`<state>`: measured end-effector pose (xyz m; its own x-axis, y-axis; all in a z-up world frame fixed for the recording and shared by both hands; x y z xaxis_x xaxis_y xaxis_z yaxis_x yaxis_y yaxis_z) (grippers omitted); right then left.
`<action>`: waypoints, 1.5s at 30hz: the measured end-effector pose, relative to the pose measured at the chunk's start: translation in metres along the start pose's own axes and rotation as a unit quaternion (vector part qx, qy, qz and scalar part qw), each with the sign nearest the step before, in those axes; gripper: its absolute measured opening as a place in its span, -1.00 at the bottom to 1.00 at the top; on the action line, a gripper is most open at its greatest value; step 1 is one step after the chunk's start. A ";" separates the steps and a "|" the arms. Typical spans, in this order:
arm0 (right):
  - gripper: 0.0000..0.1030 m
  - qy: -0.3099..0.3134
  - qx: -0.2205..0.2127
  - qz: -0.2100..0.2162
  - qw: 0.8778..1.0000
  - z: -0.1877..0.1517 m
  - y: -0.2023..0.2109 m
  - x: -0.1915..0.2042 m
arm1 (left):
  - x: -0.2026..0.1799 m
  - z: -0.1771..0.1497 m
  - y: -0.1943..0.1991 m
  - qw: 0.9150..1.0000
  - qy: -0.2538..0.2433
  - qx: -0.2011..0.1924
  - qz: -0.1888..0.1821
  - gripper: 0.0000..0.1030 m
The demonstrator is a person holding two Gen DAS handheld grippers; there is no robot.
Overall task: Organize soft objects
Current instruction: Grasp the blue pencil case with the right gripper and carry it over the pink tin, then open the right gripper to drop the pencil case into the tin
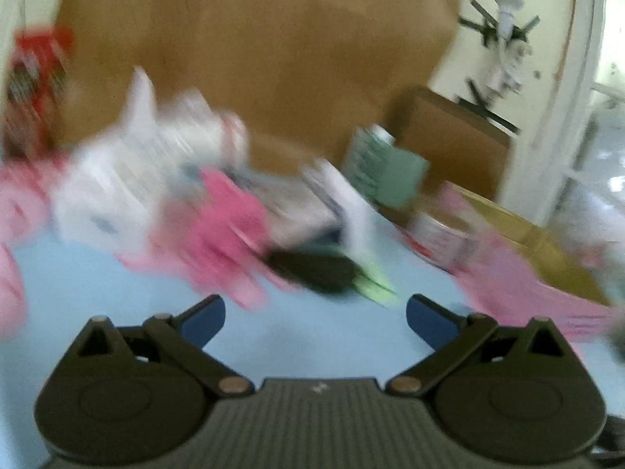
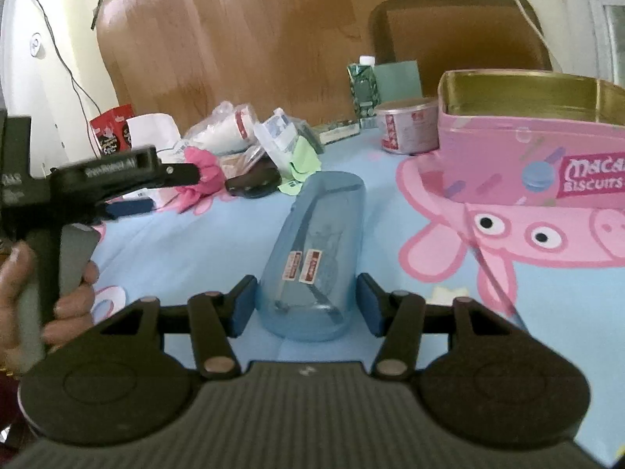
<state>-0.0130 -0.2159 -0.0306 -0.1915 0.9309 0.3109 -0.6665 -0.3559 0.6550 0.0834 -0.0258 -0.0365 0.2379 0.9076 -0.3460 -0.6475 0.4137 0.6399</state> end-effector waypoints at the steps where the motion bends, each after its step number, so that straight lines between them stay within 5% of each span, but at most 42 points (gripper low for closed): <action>1: 0.13 -0.002 -0.002 0.002 1.000 0.000 0.000 -0.001 | -0.010 -0.005 -0.003 0.999 0.001 0.027 -0.018 0.97; 4: 0.13 -0.014 -0.011 0.015 1.000 0.001 -0.001 -0.004 | -0.036 -0.019 -0.011 0.990 0.003 0.114 -0.079 0.93; 8: 0.13 -0.029 -0.027 0.034 0.999 -0.001 -0.001 -0.009 | -0.060 -0.039 -0.030 0.973 0.021 0.176 -0.146 0.86; 10: 0.13 -0.031 -0.032 0.041 0.998 -0.003 0.001 -0.010 | -0.072 -0.043 -0.037 0.973 0.005 0.179 -0.144 0.61; 12: 0.12 -0.024 -0.036 0.043 0.998 -0.003 0.002 -0.010 | -0.088 -0.045 -0.040 0.966 0.003 0.196 -0.169 0.13; 13: 0.12 -0.015 -0.043 0.038 0.998 -0.001 0.005 -0.009 | -0.097 -0.045 -0.040 0.963 0.000 0.204 -0.174 0.14; 19: 0.12 -0.019 -0.119 -0.009 0.993 0.025 0.032 -0.029 | -0.153 -0.011 -0.042 0.964 -0.064 0.183 -0.183 0.12; 25: 0.12 -0.031 -0.204 -0.089 0.974 0.072 0.065 -0.070 | -0.246 0.032 -0.049 0.961 -0.170 0.112 -0.189 0.12; 30: 0.09 -0.049 -0.206 -0.141 0.967 0.100 0.054 -0.119 | -0.280 0.045 -0.085 0.958 -0.170 0.108 -0.203 0.16; 36: 0.16 -0.065 -0.162 -0.220 0.960 0.095 0.025 -0.153 | -0.256 0.038 -0.094 0.964 -0.142 0.111 -0.194 0.22; 40: 0.20 -0.081 -0.193 -0.211 0.955 0.092 0.035 -0.143 | -0.219 0.037 -0.056 0.969 -0.147 0.070 -0.189 0.29; 45: 0.19 -0.029 -0.216 -0.175 0.960 0.090 0.034 -0.096 | -0.124 0.019 -0.014 0.978 -0.144 0.024 -0.146 0.36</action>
<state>0.0478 -0.3248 0.0235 0.1313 0.9767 0.1699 -0.9215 0.0571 0.3841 0.0768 -0.1424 0.0107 0.6066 0.7293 -0.3164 -0.4873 0.6556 0.5768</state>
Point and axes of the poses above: each gripper's, at about its wrist camera, not at the fingertips, and y roughly against the way its jaws point, x to its left, z to its top, the point moved 7 cm from there along -y, roughly the way its jaws point, and after that the axes turned 12 degrees about x, right-handed, at the moved point
